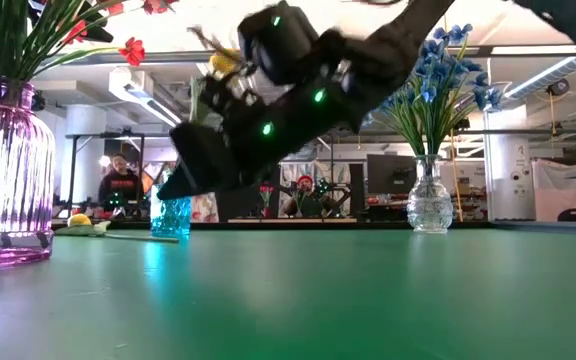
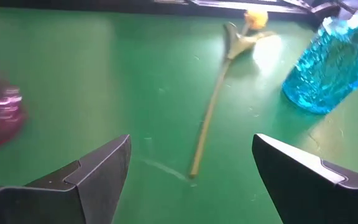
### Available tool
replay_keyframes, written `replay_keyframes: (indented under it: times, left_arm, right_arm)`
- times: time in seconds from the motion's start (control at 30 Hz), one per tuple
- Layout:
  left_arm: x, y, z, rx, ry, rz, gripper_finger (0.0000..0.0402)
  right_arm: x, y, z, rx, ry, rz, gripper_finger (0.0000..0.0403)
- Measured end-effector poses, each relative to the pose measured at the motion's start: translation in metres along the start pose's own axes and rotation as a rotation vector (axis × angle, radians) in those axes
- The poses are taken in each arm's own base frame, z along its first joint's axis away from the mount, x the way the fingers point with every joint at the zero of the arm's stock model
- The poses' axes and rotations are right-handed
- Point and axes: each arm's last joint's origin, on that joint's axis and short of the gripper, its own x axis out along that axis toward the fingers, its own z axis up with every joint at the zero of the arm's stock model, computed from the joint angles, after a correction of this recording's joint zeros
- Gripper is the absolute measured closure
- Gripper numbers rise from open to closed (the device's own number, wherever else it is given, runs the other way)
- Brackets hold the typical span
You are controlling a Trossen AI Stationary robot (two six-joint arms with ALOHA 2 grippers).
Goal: Sort flowers into vase by color
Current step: Put the yellow flower into the blue vase
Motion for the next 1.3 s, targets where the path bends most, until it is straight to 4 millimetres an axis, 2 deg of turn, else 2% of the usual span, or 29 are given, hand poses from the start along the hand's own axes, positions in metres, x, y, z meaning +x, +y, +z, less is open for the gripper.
replay_keyframes:
  times: [0.17, 0.33, 0.57, 0.73, 0.87, 1.2, 1.23, 1.3]
  left_arm:
    - [0.0, 0.0, 0.0, 0.0, 0.0, 0.001, 0.0208]
    - [0.0, 0.0, 0.0, 0.009, 0.0, 0.002, 0.0208]
    - [0.0, 0.0, 0.0, 0.01, 0.0, 0.002, 0.0208]
    - [0.001, -0.001, 0.0, 0.014, 0.004, 0.004, 0.0208]
    - [0.003, -0.001, 0.0, 0.018, 0.007, 0.024, 0.0208]
    - [0.006, -0.003, 0.0, 0.027, 0.018, 0.033, 0.0208]
    - [0.006, -0.003, 0.0, 0.027, 0.019, 0.034, 0.0208]
    - [0.007, -0.003, -0.001, 0.029, 0.021, 0.034, 0.0208]
  right_arm:
    - [0.023, -0.009, -0.013, 0.053, 0.007, -0.031, 0.0076]
    - [0.038, -0.018, -0.018, 0.112, 0.0, -0.033, 0.0076]
    - [0.047, -0.016, -0.021, 0.18, -0.011, 0.036, 0.0076]
    - [0.056, -0.014, -0.033, 0.212, 0.013, 0.046, 0.009]
    - [0.056, -0.015, -0.034, 0.213, 0.022, 0.04, 0.0144]
    - [0.057, -0.017, -0.038, 0.187, 0.075, 0.024, 0.0361]
    - [0.057, -0.017, -0.038, 0.176, 0.079, 0.027, 0.0378]
    - [0.056, -0.016, -0.038, 0.169, 0.083, 0.029, 0.0386]
